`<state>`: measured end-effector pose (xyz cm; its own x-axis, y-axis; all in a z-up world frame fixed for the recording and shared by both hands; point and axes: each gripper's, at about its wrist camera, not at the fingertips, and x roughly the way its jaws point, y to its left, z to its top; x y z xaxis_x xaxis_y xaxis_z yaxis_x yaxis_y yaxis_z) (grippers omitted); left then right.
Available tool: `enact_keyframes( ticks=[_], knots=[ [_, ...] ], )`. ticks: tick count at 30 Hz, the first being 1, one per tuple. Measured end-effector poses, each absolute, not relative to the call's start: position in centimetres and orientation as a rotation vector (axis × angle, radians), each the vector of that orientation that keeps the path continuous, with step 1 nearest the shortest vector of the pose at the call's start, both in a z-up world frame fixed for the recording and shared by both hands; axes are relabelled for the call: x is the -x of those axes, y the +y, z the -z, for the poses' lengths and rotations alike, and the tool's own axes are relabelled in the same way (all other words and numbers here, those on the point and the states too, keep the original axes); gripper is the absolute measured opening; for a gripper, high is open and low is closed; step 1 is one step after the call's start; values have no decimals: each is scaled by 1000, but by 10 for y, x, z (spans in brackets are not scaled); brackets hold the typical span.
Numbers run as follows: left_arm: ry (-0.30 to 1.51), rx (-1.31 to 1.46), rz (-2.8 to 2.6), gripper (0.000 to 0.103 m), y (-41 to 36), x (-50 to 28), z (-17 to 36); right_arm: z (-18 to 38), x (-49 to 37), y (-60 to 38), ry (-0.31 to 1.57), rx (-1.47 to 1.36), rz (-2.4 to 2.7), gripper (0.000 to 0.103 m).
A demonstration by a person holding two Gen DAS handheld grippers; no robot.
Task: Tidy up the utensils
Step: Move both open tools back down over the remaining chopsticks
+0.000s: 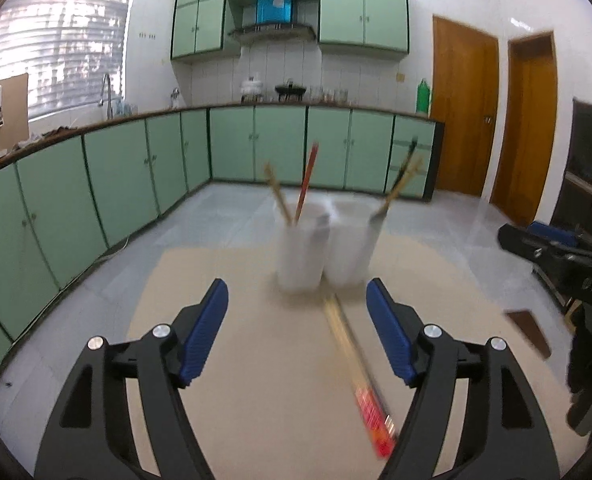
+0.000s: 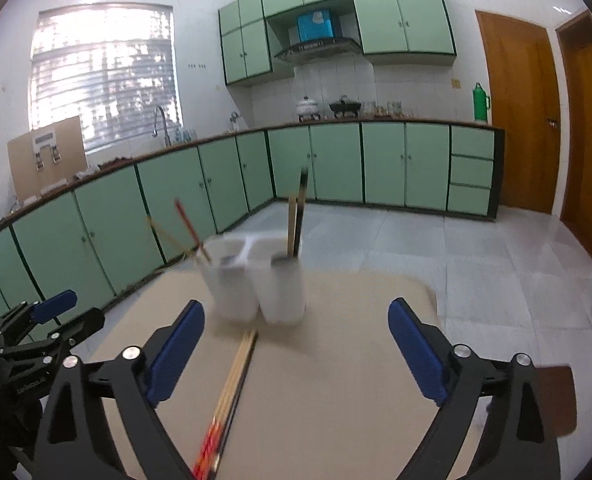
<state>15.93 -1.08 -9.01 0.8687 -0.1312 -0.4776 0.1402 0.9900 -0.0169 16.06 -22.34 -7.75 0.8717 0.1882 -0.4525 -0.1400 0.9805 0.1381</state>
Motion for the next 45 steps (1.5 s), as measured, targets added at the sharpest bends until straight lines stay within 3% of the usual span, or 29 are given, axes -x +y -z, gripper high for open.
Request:
enact_keyframes(
  ticks=[15, 20, 28, 36, 45],
  knots=[
    [731, -58, 92, 72, 1, -121, 180, 185, -122, -187, 746, -96, -172, 91],
    [769, -69, 71, 72, 7, -117, 190, 202, -119, -173, 806, -74, -198, 82],
    [792, -63, 60, 74, 12, -115, 194, 211, -121, -151, 869, -35, -246, 55],
    [798, -59, 61, 75, 9, -118, 194, 213, -123, -147, 871, 14, -213, 46],
    [798, -50, 59, 76, 7, -120, 195, 210, -121, -161, 867, -53, -225, 46]
  ],
)
